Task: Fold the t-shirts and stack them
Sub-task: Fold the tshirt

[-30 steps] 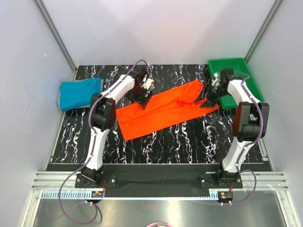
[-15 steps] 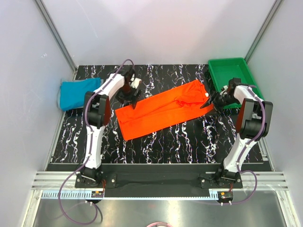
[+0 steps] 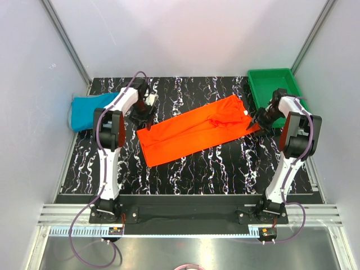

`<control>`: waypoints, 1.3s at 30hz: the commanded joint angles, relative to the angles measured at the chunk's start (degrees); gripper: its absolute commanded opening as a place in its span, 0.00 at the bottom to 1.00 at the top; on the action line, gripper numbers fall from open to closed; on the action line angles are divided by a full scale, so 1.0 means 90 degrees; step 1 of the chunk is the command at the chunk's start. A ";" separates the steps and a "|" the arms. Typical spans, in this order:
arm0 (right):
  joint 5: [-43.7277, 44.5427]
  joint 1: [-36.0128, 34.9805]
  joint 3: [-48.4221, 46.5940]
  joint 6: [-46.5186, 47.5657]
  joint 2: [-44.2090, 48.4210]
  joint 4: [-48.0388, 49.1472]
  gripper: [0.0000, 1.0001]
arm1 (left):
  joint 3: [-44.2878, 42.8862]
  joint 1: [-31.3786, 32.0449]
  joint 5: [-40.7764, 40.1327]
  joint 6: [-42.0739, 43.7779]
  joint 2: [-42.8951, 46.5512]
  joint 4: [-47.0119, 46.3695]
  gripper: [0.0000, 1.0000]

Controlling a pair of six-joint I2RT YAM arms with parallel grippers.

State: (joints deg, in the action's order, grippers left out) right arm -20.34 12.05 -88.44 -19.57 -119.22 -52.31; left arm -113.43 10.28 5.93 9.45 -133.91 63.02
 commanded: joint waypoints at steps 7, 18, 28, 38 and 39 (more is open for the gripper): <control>0.0698 -0.0118 -0.0847 0.0700 -0.0533 0.0227 0.47 | 0.0152 -0.0020 0.0649 0.0073 0.0064 0.0136 0.47; 0.0102 -0.0587 -0.0641 0.0759 -0.0182 0.0344 0.00 | 0.0708 -0.0020 0.0844 0.0014 0.0630 0.0194 0.00; 0.0569 -0.1016 -0.0310 0.1031 0.0443 0.0315 0.47 | 0.1147 -0.0020 0.1108 -0.0064 0.1274 0.0185 0.00; 0.0863 -0.1105 -0.0641 0.1374 -0.0024 0.0403 0.42 | 0.1860 -0.0020 0.1294 -0.0133 0.2026 0.0292 0.00; 0.0854 -0.1115 -0.0854 0.1422 -0.0218 0.0412 0.39 | 0.1967 -0.0020 0.1294 -0.0142 0.2095 0.0292 0.00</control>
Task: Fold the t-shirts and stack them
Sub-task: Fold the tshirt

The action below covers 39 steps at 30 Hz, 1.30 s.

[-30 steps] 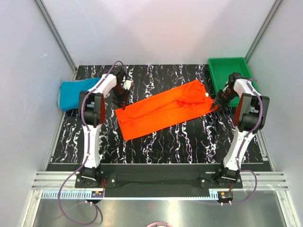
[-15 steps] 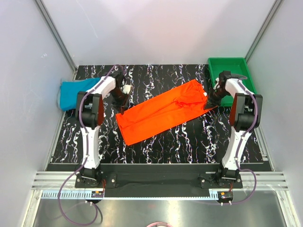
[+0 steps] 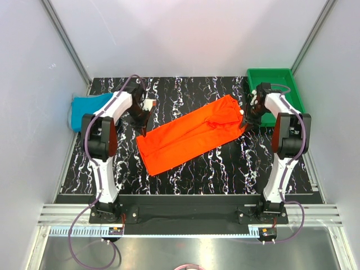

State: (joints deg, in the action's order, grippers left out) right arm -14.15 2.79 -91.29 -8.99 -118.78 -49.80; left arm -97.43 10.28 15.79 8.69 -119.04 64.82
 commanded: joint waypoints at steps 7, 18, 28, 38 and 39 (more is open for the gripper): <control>0.0185 -0.0114 -0.1117 0.0130 -0.0542 0.0016 0.45 | 0.0483 -0.0020 0.0179 -0.0067 0.0854 0.0064 0.00; 0.0225 -0.0261 -0.0940 0.0384 -0.0883 0.0192 0.18 | 0.0707 -0.0020 0.0286 -0.0067 0.1146 0.0152 0.00; 0.0205 -0.0573 -0.2435 0.0589 -0.1528 0.0103 0.00 | 0.1196 -0.0020 0.0198 -0.0047 0.1508 0.0122 0.00; 0.0176 -0.0729 -0.4063 0.0863 -0.2280 0.0202 0.00 | 0.1606 0.0146 0.0257 -0.0038 0.1635 0.0132 0.00; 0.0176 -0.0759 -0.4211 0.0882 -0.2406 0.0201 0.00 | 0.1684 0.0175 0.0257 -0.0047 0.1645 0.0132 0.00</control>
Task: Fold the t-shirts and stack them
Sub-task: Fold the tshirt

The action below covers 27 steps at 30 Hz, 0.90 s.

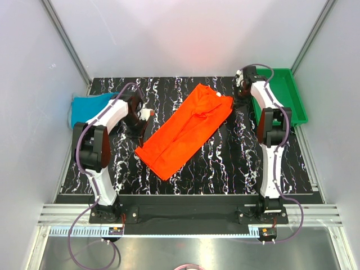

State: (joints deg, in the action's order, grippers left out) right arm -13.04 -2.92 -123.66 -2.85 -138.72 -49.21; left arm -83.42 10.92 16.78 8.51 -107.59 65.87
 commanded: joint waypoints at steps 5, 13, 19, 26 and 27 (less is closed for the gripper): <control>0.0013 -0.0281 -0.1473 0.0248 -0.0631 0.0223 0.00 | 0.0303 0.0417 0.0109 -0.0018 0.0441 0.0015 0.00; -0.0201 -0.0642 -0.2305 0.0288 -0.1188 0.0292 0.00 | 0.0284 0.0974 0.0080 -0.0028 0.0324 0.0035 0.00; -0.0309 -0.0974 -0.2471 0.0278 -0.1403 0.0253 0.00 | 0.0303 0.1354 0.0070 -0.0057 0.0324 0.0045 0.00; -0.0114 -0.1082 -0.2950 0.0239 -0.1677 0.0360 0.01 | 0.0421 0.1658 0.0080 -0.0126 0.0363 0.0006 0.00; 0.0002 -0.1082 -0.2940 0.0268 -0.1638 0.0341 0.02 | 0.0392 0.1658 -0.0008 -0.0126 0.0343 0.0015 0.00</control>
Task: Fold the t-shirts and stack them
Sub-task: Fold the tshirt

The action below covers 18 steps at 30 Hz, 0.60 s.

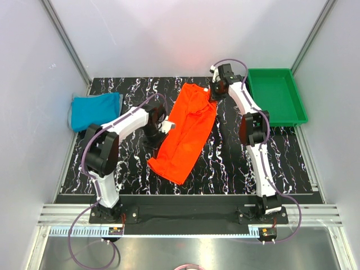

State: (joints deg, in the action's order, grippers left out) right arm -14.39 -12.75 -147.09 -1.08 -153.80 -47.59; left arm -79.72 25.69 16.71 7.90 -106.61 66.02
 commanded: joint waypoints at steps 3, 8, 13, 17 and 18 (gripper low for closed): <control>0.0494 0.0040 -0.0045 0.0315 0.0330 0.0093 0.00 | -0.0145 -0.0003 -0.0244 -0.0106 0.0214 -0.0050 0.00; 0.0739 0.0303 0.0269 0.0364 0.0672 0.0064 0.01 | -0.0282 -0.0013 -0.0021 -0.0116 0.0224 -0.0031 0.00; 0.1315 0.0470 0.0122 0.0403 0.0701 -0.0063 0.47 | -0.0292 -0.0013 -0.0254 -0.0126 0.0369 -0.0079 0.66; 0.1444 0.0480 0.0833 0.0355 0.1558 -0.0093 0.67 | -0.0779 -0.0140 -0.0733 0.0001 0.0546 -0.0157 0.92; 0.1366 0.0480 0.0990 0.0326 0.1754 -0.0083 0.67 | -0.0887 -0.0169 -0.0830 0.0011 0.0566 -0.0196 0.92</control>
State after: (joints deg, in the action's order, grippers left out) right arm -3.73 -7.86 -140.18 1.93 -148.99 -48.10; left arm -82.39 25.32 13.08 7.42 -105.67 66.08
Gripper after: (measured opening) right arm 0.664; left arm 0.914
